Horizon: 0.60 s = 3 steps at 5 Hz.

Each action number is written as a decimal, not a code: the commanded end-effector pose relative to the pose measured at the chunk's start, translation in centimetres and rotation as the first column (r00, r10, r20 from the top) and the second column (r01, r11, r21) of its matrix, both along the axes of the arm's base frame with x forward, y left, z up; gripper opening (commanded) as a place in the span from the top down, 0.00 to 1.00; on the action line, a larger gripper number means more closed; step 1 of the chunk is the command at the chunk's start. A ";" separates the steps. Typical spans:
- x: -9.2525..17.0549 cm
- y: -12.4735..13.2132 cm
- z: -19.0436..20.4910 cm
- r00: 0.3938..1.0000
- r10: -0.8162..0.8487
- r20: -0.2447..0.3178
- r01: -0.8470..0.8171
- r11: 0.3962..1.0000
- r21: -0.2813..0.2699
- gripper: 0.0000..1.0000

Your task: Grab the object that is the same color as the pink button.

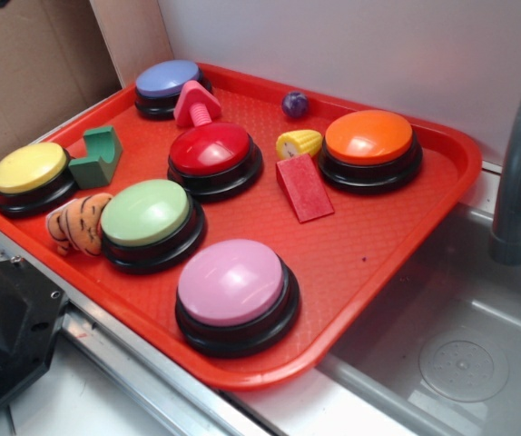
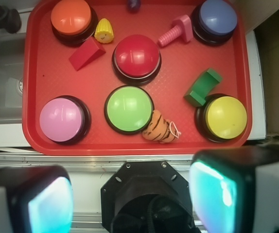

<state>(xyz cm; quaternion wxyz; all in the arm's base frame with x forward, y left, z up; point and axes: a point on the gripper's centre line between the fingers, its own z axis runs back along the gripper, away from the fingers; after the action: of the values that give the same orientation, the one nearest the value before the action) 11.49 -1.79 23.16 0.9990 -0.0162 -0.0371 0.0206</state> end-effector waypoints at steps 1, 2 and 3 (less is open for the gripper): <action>5.0 0.0 -0.7 0.967 0.246 0.068 -0.251 0.965 0.081 0.00; 7.2 1.0 -1.4 0.927 0.354 0.121 -0.366 0.926 0.096 0.00; 9.8 2.8 -3.3 0.835 0.511 0.204 -0.535 0.841 0.078 0.00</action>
<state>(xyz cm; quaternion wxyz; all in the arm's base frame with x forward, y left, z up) 21.21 0.50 18.73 0.9478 0.0631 -0.1155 0.2903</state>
